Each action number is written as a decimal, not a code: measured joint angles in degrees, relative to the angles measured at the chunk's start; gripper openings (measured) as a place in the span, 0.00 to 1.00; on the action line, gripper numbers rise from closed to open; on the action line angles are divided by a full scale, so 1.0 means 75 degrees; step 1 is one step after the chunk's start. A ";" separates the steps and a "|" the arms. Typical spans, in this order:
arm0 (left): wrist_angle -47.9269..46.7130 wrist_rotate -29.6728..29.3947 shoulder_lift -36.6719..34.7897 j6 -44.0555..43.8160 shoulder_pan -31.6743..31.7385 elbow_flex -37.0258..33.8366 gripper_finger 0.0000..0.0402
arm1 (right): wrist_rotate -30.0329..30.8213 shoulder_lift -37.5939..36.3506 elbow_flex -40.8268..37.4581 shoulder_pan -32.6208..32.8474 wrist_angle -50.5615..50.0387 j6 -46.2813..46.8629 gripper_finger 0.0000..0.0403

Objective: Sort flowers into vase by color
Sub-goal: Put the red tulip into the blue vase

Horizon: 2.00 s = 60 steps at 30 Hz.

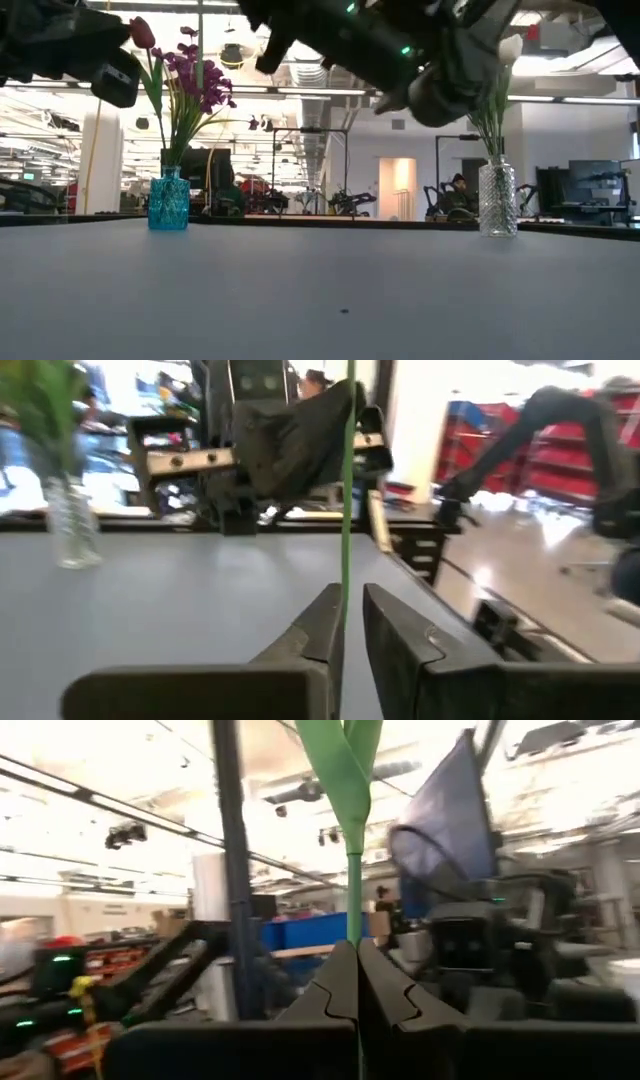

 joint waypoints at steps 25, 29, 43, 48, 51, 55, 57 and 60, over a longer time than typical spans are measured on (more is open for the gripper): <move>0.0812 0.0165 0.4445 0.0553 0.0912 0.2292 0.44 | 0.0277 0.0002 0.0107 -0.0345 -0.0273 -0.0464 0.04; 0.0689 0.0167 0.4455 0.0397 0.0912 0.2274 0.43 | 0.0237 -0.0060 0.0083 -0.0343 -0.0331 -0.0465 0.04; -0.0148 -0.0066 0.3314 0.0448 0.0893 0.2270 0.35 | 0.0618 -0.0333 -0.0339 -0.0218 0.0014 -0.0985 0.04; -0.0134 -0.0369 0.3388 0.0454 0.0901 0.2270 0.33 | 0.1218 -0.0330 -0.0339 -0.0184 0.0017 -0.1007 0.04; -0.0126 -0.0387 0.3393 0.0448 0.0903 0.2264 0.32 | 0.1393 -0.0325 -0.0339 -0.0183 0.0017 -0.1005 0.04; -0.0084 -0.0800 0.3393 0.0445 0.0939 0.2264 0.32 | 0.1416 -0.0322 -0.0339 -0.0183 0.0017 -0.1005 0.04; -0.0014 -0.1030 0.3393 0.0443 0.0967 0.2264 0.32 | 0.1419 -0.0322 -0.0336 -0.0186 0.0023 -0.1005 0.04; 0.0053 -0.1182 0.3393 0.0387 0.1074 0.2264 0.32 | 0.1422 -0.0316 -0.0336 -0.0183 0.0023 -0.1003 0.04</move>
